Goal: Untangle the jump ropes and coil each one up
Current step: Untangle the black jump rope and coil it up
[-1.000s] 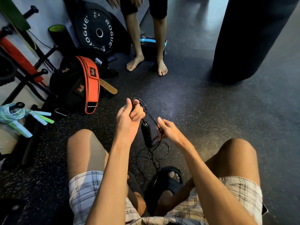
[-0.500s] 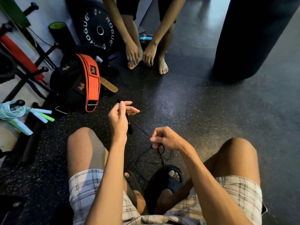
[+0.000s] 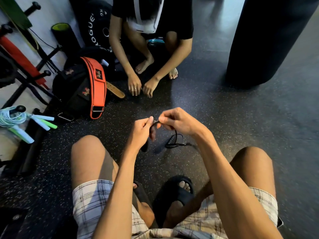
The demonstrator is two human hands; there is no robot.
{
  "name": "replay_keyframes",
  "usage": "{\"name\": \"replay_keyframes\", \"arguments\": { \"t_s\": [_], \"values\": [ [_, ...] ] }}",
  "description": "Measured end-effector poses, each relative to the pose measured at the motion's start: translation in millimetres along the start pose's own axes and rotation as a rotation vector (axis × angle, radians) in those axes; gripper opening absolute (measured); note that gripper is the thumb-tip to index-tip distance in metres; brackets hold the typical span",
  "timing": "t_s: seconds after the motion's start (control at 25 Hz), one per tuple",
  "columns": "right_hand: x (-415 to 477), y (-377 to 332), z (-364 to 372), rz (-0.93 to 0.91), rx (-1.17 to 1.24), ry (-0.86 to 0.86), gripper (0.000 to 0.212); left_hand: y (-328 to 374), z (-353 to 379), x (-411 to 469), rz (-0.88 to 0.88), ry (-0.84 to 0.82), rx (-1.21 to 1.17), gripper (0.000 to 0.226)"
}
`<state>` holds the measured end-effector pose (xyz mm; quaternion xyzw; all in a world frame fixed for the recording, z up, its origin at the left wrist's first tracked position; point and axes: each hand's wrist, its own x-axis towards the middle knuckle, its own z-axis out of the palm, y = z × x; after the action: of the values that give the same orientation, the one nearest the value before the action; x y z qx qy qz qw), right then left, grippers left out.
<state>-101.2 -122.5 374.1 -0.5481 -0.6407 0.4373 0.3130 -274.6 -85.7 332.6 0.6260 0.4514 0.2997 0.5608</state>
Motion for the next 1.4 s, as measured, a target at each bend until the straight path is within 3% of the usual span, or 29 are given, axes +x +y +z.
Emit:
{"name": "replay_keyframes", "arguments": {
  "t_s": [0.12, 0.24, 0.4, 0.56, 0.72, 0.92, 1.12, 1.4],
  "values": [
    [6, -5, -10, -0.004, -0.052, 0.097, 0.027, 4, 0, -3, -0.089, -0.113, -0.219, 0.049],
    [8, 0, -13, 0.019, -0.045, 0.190, 0.027, 12, -1, -7, -0.115, -0.203, -0.271, 0.053],
    [6, 14, -1, 0.027, 0.052, 0.288, 0.029, 21, 7, -8, -0.126, -0.225, -0.437, 0.048],
    [0, 29, 18, 0.133, 0.209, 0.341, 0.039, 21, 10, -6, -0.133, -0.180, -0.615, 0.047],
    [-10, 52, 34, 0.201, 0.196, 0.318, 0.042, 23, 5, -3, -0.126, -0.073, -0.780, 0.043],
    [-18, 93, 48, 0.295, 0.080, 0.250, 0.025, 24, -3, 3, -0.032, 0.074, -0.960, 0.041],
    [-28, 108, 53, 0.355, 0.035, 0.269, 0.024, 18, -11, 8, 0.061, 0.244, -0.864, 0.041],
    [-27, 96, 46, 0.216, 0.055, 0.150, 0.019, 1, -6, 12, 0.115, 0.444, -0.468, 0.042]
  ]
}}
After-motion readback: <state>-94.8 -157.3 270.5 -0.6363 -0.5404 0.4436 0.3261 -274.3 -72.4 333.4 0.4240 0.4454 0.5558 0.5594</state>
